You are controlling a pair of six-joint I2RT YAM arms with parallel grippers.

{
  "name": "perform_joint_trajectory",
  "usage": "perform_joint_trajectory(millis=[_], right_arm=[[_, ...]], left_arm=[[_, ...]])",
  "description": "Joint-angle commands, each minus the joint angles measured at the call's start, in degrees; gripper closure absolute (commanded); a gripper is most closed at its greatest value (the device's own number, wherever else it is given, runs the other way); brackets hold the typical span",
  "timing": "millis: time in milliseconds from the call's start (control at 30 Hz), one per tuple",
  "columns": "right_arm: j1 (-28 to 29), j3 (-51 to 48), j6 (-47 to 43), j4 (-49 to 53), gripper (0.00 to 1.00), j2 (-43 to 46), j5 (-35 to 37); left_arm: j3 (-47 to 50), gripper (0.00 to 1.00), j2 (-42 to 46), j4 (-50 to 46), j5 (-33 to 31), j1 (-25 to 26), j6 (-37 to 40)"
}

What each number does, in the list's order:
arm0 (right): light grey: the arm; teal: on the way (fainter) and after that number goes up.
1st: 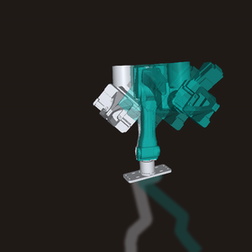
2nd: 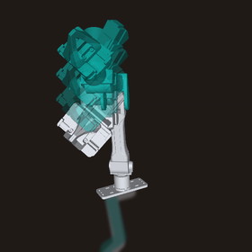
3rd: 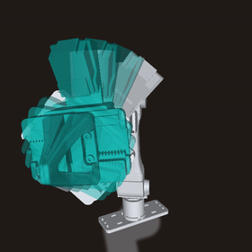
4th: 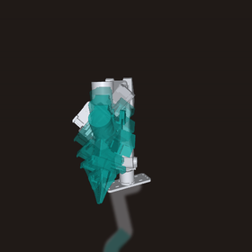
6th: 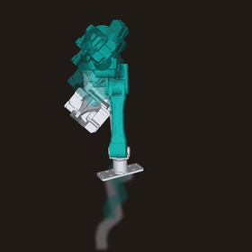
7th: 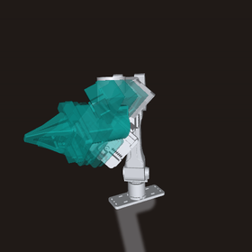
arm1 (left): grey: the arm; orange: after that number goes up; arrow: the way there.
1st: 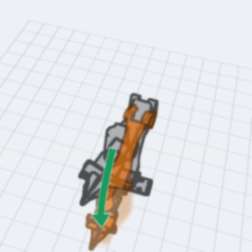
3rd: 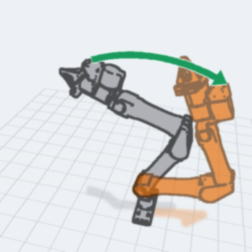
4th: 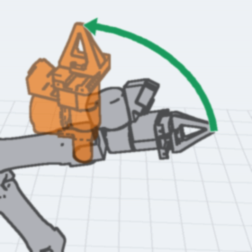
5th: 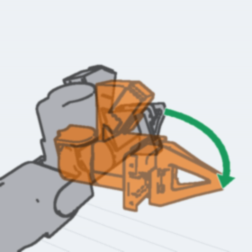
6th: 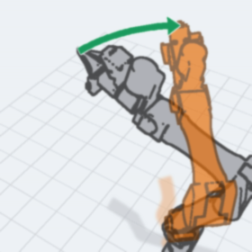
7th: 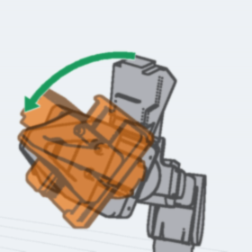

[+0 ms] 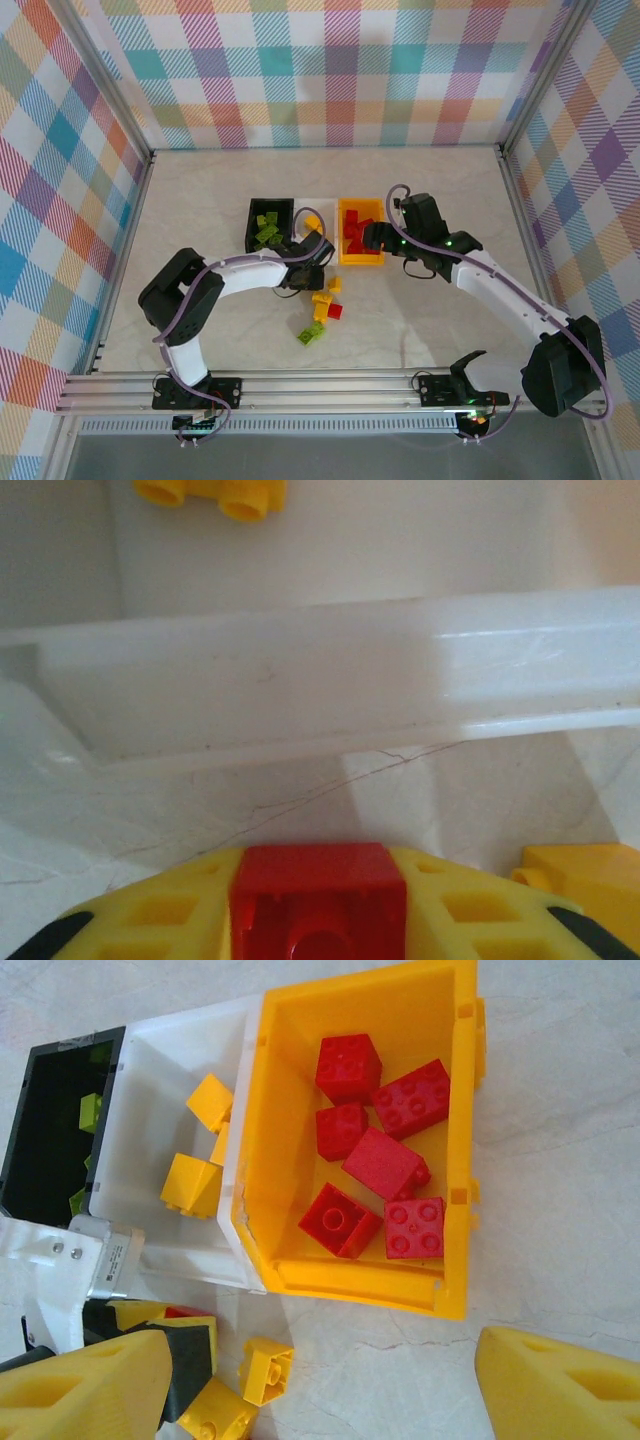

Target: Sort the legos into containers by color

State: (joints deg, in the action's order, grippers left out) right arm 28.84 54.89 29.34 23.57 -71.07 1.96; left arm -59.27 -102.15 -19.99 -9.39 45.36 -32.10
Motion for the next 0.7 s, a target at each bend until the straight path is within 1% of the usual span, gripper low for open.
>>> perform_joint_trajectory(millis=[0,133,233,300,367,533,600,667], right_arm=[[0.3,-1.1,1.1,-0.7,0.2,2.4,1.0],[0.2,-2.5,1.9,-0.3,0.2,4.4,1.9],[0.2,-5.1,3.0,0.1,0.2,6.8,3.6],[0.2,-7.1,4.1,0.5,0.2,8.4,4.8],[0.2,-8.8,4.7,1.3,0.19,10.0,5.8],[0.2,-12.1,5.6,3.0,0.19,13.2,7.7],[0.2,-13.0,5.9,3.7,0.18,14.1,7.8],[0.2,-13.3,5.8,4.0,0.18,14.7,7.3]], left_arm=[[2.4,0.68,2.4,-2.7,-1.6,1.5,-0.9],[1.5,0.71,8.3,-5.2,-2.4,3.3,-0.9],[-3.4,0.7,11.1,-7.4,-1.8,4.3,0.2],[-8.3,0.7,10.4,-8.0,-0.8,4.4,1.1],[-13.5,0.68,7.6,-8.4,-0.4,4.4,2.2],[-29.1,0.68,-4.2,-10.5,-1.8,3.9,4.8],[-34.9,0.68,-9.4,-12.0,-2.1,2.9,5.2],[-39.3,0.68,-13.7,-13.1,-1.0,1.6,5.3]])
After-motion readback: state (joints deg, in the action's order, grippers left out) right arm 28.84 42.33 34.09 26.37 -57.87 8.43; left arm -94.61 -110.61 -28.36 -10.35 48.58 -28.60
